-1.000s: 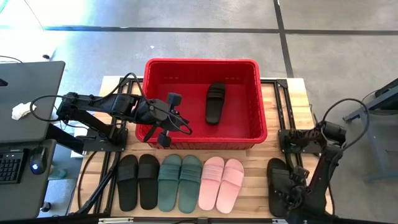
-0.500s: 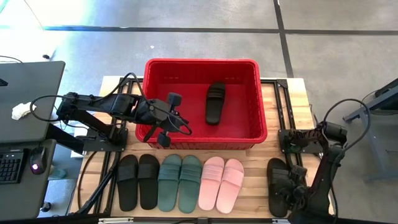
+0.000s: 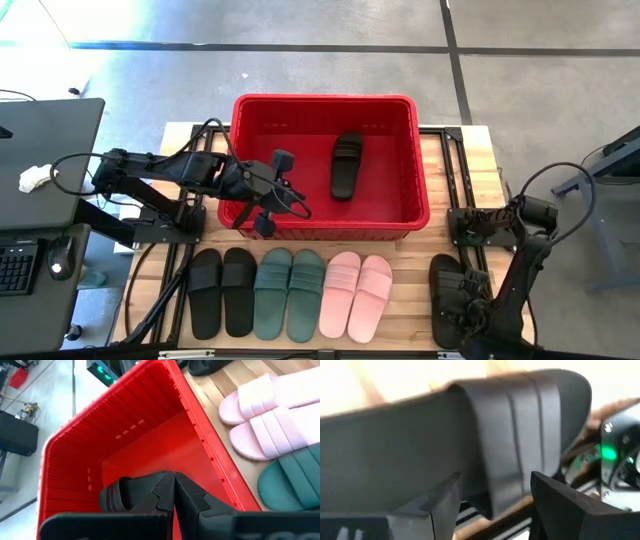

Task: Pick and place slides into bin
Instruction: Put the black slide into the red bin

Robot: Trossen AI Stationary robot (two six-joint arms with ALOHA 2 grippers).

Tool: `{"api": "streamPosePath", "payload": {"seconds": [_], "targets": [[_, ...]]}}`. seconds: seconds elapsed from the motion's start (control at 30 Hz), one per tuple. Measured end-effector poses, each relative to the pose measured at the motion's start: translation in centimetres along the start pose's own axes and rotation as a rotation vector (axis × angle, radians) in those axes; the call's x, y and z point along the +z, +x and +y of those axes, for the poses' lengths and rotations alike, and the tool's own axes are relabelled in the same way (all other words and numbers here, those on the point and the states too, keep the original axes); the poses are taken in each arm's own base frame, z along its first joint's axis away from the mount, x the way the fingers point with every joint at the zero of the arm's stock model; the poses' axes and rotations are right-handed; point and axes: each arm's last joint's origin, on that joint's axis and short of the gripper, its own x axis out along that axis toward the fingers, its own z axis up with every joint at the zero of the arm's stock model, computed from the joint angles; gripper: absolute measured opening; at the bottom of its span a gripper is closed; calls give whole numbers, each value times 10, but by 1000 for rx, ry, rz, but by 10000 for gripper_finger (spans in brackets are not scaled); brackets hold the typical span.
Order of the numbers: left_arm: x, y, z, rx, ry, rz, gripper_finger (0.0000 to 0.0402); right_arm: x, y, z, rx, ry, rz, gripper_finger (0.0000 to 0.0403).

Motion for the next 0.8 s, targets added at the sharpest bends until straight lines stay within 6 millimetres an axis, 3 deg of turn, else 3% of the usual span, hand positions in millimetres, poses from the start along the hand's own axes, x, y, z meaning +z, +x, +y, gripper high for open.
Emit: {"api": "streamPosePath", "payload": {"seconds": [0.3, 0.47, 0.7, 0.8], "targets": [[1, 13, -4, -16, 10, 32, 1, 13, 15, -9, -82, 46, 18, 212], [0, 14, -4, -19, 22, 38, 1, 16, 16, -9, -88, 51, -17, 148], [1, 14, -4, -15, 24, 31, 1, 20, 16, -11, -95, 76, -4, 17], [4, 14, -2, 2, 14, -2, 1, 22, 14, -12, -93, 105, 6, 11]]}}
